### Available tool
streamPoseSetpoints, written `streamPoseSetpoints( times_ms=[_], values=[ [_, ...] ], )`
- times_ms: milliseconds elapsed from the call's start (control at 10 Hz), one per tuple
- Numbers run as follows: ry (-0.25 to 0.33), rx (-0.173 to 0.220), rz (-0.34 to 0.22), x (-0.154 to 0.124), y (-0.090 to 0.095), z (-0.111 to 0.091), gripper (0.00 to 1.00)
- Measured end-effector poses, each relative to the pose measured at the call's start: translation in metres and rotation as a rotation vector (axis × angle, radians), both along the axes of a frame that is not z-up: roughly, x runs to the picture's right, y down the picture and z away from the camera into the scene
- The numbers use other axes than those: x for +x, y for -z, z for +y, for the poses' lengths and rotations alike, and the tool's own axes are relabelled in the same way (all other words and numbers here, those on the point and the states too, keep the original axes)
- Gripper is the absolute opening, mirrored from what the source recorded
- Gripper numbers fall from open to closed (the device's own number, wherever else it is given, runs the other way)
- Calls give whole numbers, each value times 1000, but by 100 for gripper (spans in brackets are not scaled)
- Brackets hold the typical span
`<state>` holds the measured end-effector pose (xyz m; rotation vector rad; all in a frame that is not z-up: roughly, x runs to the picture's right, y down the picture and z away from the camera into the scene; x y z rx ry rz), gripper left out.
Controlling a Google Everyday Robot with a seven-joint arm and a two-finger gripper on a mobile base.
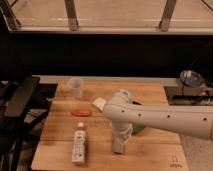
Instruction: Knock the eraser over
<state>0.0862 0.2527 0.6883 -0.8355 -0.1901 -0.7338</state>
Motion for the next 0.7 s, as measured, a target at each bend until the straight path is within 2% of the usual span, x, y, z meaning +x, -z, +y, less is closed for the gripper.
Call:
streamPoseSetpoints(
  times_ms=[200, 300, 500, 700],
  values=[
    [-6, 70, 3, -7, -8, -23, 0],
    [-6, 89, 2, -9, -12, -32, 0],
    [10, 154, -4, -18, -19, -57, 0],
    [10, 168, -13, -23, -23, -68, 0]
  ],
)
